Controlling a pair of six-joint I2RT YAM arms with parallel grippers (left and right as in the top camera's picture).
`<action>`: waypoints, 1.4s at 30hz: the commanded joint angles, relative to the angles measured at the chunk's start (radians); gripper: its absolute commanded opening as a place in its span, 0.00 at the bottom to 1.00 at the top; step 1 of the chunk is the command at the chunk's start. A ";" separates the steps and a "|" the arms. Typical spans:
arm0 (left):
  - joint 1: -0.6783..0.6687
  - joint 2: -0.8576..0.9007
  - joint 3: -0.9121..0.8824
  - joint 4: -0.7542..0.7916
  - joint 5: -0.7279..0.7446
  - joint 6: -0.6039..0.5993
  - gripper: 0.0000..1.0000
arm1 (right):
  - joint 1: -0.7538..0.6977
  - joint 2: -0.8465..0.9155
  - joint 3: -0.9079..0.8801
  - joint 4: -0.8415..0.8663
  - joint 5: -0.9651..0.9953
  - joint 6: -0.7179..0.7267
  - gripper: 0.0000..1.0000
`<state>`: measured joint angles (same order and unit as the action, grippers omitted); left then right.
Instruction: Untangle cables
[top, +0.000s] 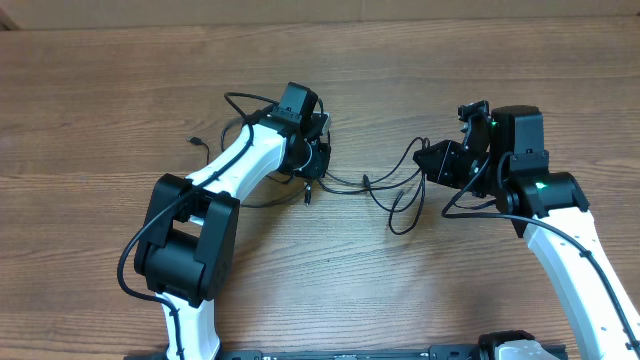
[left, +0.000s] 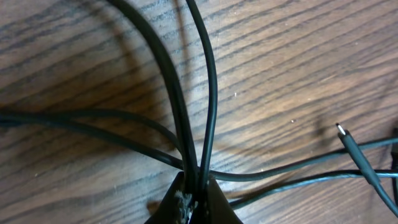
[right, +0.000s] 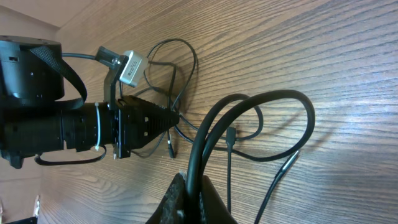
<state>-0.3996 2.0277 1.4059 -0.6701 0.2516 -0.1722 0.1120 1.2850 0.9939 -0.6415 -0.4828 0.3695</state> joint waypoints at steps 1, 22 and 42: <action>0.000 -0.053 0.077 -0.031 0.042 0.016 0.04 | -0.001 -0.014 0.023 0.002 0.004 -0.004 0.04; 0.343 -0.340 0.502 -0.347 0.082 0.019 0.09 | -0.001 -0.014 0.022 -0.005 0.023 -0.008 0.04; 0.167 -0.101 0.475 -0.402 0.169 0.020 0.47 | -0.001 -0.014 0.022 -0.020 0.023 -0.008 0.04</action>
<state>-0.1642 1.8446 1.8912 -1.0962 0.3550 -0.1604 0.1120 1.2850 0.9939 -0.6666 -0.4644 0.3660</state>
